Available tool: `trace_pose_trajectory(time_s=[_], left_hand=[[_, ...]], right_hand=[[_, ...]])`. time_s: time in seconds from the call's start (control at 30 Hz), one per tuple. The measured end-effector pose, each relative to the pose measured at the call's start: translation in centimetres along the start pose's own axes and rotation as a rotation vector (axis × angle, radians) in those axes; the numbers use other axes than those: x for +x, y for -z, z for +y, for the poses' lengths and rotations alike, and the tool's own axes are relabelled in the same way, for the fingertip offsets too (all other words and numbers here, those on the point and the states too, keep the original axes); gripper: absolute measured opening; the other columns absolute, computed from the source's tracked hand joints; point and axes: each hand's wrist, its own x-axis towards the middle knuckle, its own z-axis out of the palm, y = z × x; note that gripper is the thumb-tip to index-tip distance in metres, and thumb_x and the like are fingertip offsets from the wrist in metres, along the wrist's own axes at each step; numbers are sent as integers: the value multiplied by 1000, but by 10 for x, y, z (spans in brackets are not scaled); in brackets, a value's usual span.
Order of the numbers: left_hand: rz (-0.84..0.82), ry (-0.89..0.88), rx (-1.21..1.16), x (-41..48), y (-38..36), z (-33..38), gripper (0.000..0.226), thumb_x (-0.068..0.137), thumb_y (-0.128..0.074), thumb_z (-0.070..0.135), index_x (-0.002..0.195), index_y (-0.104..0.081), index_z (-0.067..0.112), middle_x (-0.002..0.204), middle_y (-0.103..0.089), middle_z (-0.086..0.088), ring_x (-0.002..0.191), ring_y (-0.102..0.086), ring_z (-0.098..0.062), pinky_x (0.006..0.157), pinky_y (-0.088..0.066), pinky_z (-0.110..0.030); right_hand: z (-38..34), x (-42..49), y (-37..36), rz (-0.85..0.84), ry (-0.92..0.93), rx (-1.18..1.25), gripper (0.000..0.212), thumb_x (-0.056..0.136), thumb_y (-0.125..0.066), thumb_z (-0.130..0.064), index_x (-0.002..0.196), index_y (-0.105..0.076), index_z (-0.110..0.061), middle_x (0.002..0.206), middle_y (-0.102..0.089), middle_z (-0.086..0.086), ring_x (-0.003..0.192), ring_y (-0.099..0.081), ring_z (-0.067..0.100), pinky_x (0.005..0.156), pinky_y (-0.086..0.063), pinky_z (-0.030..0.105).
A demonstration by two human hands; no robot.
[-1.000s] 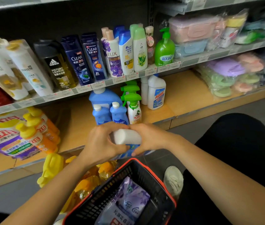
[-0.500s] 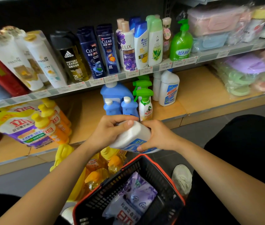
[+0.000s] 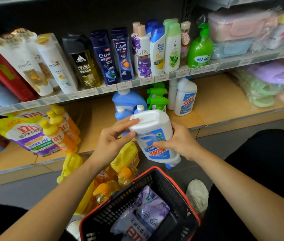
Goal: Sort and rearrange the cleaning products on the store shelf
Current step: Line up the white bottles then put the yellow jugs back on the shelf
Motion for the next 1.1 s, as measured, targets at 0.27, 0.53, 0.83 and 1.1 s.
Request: trace_pose_trajectory(time_s=[0.27,0.53,0.83,1.1], left_hand=[[-51,19,11,-4,-14,-21,69,95,-61,-4,155,-35,18,149,-55,-1,132,-58,-22,99,-56,-40],[-218,259,204,-12,-25,-57,45,90,-74,12,133,-61,14,124,-72,2,116,-66,-11,99,-52,-31],[-362,285,418,-23,-37,-74,24,85,-81,20,102,-68,8,85,-61,7,76,-52,0,72,-46,-28],[-142,98,618,-18,-25,-59,37,78,-74,55,94,-73,22,70,-64,14,65,-56,-3,60,-39,-17]], right_hand=[[0,-1,-1,68,-4,194,51,75,-85,-11,120,-61,-13,111,-75,3,100,-73,23,79,-62,44],[-9,2,-5,239,-18,552,46,75,-83,-20,116,-65,-14,115,-74,9,103,-72,31,74,-61,41],[-10,11,8,385,-116,738,45,86,-73,-4,123,-58,-23,115,-74,3,104,-72,26,77,-61,48],[24,18,24,494,-462,683,44,85,-79,-19,124,-60,-12,112,-75,11,88,-76,24,59,-60,36]])
